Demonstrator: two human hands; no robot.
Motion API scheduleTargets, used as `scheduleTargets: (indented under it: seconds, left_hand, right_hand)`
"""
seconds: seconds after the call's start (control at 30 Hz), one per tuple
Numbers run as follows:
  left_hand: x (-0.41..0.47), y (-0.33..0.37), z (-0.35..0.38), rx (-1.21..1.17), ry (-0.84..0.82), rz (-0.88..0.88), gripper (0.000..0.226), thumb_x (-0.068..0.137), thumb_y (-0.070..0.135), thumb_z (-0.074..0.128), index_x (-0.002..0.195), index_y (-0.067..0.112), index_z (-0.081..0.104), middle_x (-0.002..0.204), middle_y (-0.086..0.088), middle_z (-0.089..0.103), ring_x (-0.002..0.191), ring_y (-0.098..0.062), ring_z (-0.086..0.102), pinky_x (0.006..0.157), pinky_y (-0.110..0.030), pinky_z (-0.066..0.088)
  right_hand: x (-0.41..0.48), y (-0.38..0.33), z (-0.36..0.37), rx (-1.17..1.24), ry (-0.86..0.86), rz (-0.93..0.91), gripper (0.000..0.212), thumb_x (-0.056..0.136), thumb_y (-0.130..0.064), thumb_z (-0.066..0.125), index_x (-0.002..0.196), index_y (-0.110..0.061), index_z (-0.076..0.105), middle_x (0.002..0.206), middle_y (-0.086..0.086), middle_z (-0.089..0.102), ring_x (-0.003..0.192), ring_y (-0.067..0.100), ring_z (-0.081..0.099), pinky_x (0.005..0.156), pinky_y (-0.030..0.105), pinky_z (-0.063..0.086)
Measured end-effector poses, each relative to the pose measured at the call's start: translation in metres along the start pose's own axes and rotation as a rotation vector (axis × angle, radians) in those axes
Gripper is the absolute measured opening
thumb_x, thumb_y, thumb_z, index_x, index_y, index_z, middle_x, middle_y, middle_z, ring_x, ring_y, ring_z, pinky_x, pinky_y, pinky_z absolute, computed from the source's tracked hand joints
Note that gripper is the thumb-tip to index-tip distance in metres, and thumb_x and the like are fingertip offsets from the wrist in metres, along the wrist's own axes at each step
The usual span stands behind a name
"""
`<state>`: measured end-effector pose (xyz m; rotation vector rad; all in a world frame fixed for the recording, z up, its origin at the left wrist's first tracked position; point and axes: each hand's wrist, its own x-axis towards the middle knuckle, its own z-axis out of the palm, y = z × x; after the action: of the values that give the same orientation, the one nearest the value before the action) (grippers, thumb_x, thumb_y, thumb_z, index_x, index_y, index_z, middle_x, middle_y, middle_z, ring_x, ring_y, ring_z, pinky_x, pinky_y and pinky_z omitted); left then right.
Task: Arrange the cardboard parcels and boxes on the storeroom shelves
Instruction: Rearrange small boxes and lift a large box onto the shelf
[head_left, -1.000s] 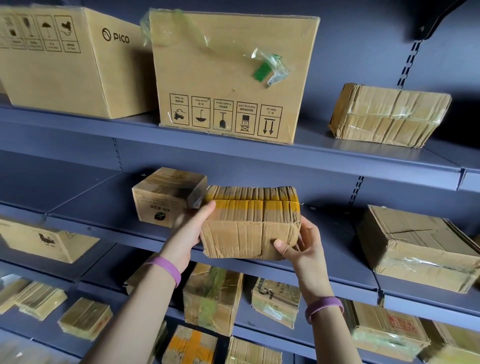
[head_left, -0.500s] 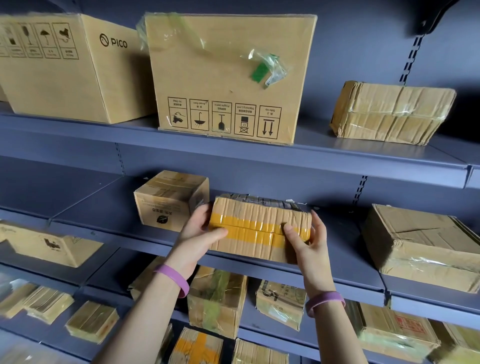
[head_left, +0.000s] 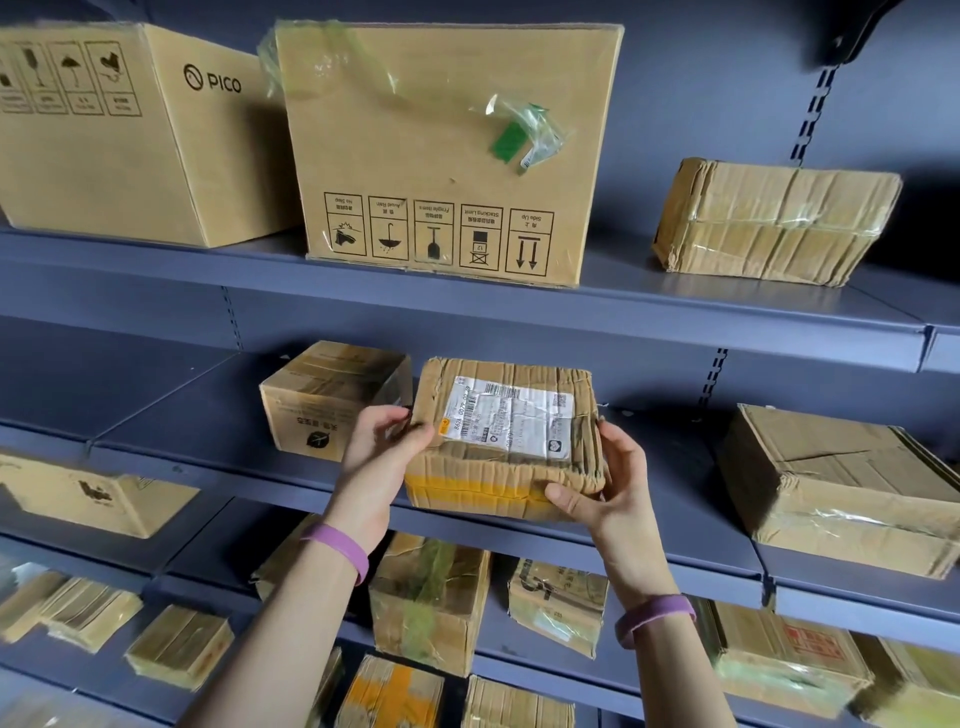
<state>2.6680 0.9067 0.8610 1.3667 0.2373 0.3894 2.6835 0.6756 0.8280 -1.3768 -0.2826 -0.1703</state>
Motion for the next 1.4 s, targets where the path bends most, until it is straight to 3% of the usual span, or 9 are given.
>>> scheduleTargets:
  seconds: [0.17, 0.33, 0.57, 0.73, 0.93, 1.03, 1.13, 1.23, 1.4]
  left_hand:
    - [-0.005, -0.003, -0.002, -0.074, -0.070, -0.020, 0.050, 0.090, 0.000, 0.068, 0.126, 0.034, 0.059, 0.124, 0.003, 0.069, 0.121, -0.019, 0.061, 0.109, -0.048, 0.044]
    - [-0.005, -0.004, -0.008, -0.015, -0.214, -0.005, 0.054, 0.093, -0.003, 0.060, 0.138, 0.027, 0.059, 0.130, 0.001, 0.068, 0.127, -0.019, 0.059, 0.113, -0.051, 0.040]
    - [-0.009, 0.000, -0.009, 0.060, -0.247, 0.054, 0.050, 0.094, -0.001, 0.059, 0.133, 0.030, 0.063, 0.128, 0.004, 0.069, 0.126, -0.018, 0.060, 0.110, -0.053, 0.043]
    - [-0.012, 0.001, -0.006, 0.074, -0.257, 0.090, 0.054, 0.092, -0.008, 0.057, 0.129, 0.030, 0.062, 0.126, 0.008, 0.070, 0.122, -0.012, 0.062, 0.102, -0.038, 0.048]
    - [-0.010, 0.007, 0.000, 0.175, -0.232, 0.086, 0.049, 0.084, -0.016, 0.064, 0.117, 0.019, 0.059, 0.108, 0.011, 0.074, 0.108, -0.004, 0.068, 0.085, -0.024, 0.055]
    - [-0.017, 0.014, 0.004, 0.153, -0.246, 0.107, 0.036, 0.086, 0.010, 0.075, 0.119, 0.013, 0.062, 0.113, 0.006, 0.074, 0.109, -0.007, 0.067, 0.087, -0.022, 0.053]
    - [-0.011, 0.019, 0.010, 0.146, -0.192, 0.060, 0.051, 0.078, 0.052, 0.078, 0.114, 0.019, 0.065, 0.113, 0.006, 0.073, 0.109, -0.005, 0.066, 0.095, -0.026, 0.046]
    - [0.005, 0.014, 0.010, 0.180, -0.157, 0.026, 0.069, 0.068, 0.081, 0.070, 0.111, 0.027, 0.068, 0.118, 0.001, 0.069, 0.115, -0.015, 0.063, 0.106, -0.044, 0.046]
    - [-0.001, 0.014, 0.015, 0.187, -0.167, 0.125, 0.041, 0.097, 0.016, 0.065, 0.135, 0.026, 0.055, 0.126, 0.012, 0.063, 0.114, 0.000, 0.057, 0.091, -0.019, 0.046]
  right_hand:
    - [-0.003, -0.006, 0.003, -0.005, 0.026, 0.006, 0.053, 0.090, -0.034, 0.068, 0.137, -0.028, 0.044, 0.132, -0.009, 0.062, 0.123, 0.012, 0.059, 0.099, 0.031, 0.052]
    - [-0.001, -0.005, 0.005, 0.014, 0.079, -0.020, 0.039, 0.099, -0.009, 0.053, 0.133, -0.025, 0.044, 0.117, -0.018, 0.068, 0.112, 0.014, 0.065, 0.082, 0.023, 0.056]
    - [-0.005, -0.008, 0.005, 0.007, 0.101, -0.013, 0.042, 0.098, -0.005, 0.054, 0.135, -0.024, 0.044, 0.119, -0.014, 0.065, 0.103, 0.002, 0.066, 0.077, 0.018, 0.054]
    - [0.000, -0.010, 0.005, 0.075, 0.140, 0.019, 0.049, 0.096, -0.005, 0.058, 0.137, -0.029, 0.045, 0.112, -0.019, 0.069, 0.109, 0.004, 0.065, 0.080, 0.020, 0.055]
    - [0.007, -0.019, 0.001, 0.063, 0.191, 0.033, 0.069, 0.067, -0.074, 0.072, 0.125, -0.040, 0.061, 0.136, -0.004, 0.058, 0.126, 0.011, 0.055, 0.104, 0.033, 0.043]
    - [0.010, -0.020, 0.000, 0.041, 0.251, 0.029, 0.065, 0.066, -0.083, 0.065, 0.100, -0.028, 0.064, 0.115, -0.001, 0.061, 0.105, 0.012, 0.059, 0.093, 0.036, 0.045]
    - [0.014, -0.019, -0.001, 0.093, 0.316, 0.034, 0.046, 0.082, -0.063, 0.067, 0.090, -0.019, 0.054, 0.093, 0.004, 0.057, 0.085, 0.014, 0.057, 0.077, 0.028, 0.047]
    - [0.013, -0.020, -0.002, 0.071, 0.320, 0.005, 0.027, 0.087, -0.024, 0.072, 0.102, -0.009, 0.055, 0.101, 0.007, 0.063, 0.092, 0.018, 0.062, 0.069, 0.018, 0.050]
    - [0.012, -0.016, -0.010, 0.016, 0.238, -0.022, 0.048, 0.088, 0.006, 0.066, 0.129, -0.016, 0.053, 0.125, 0.007, 0.065, 0.116, 0.018, 0.063, 0.087, 0.029, 0.056]
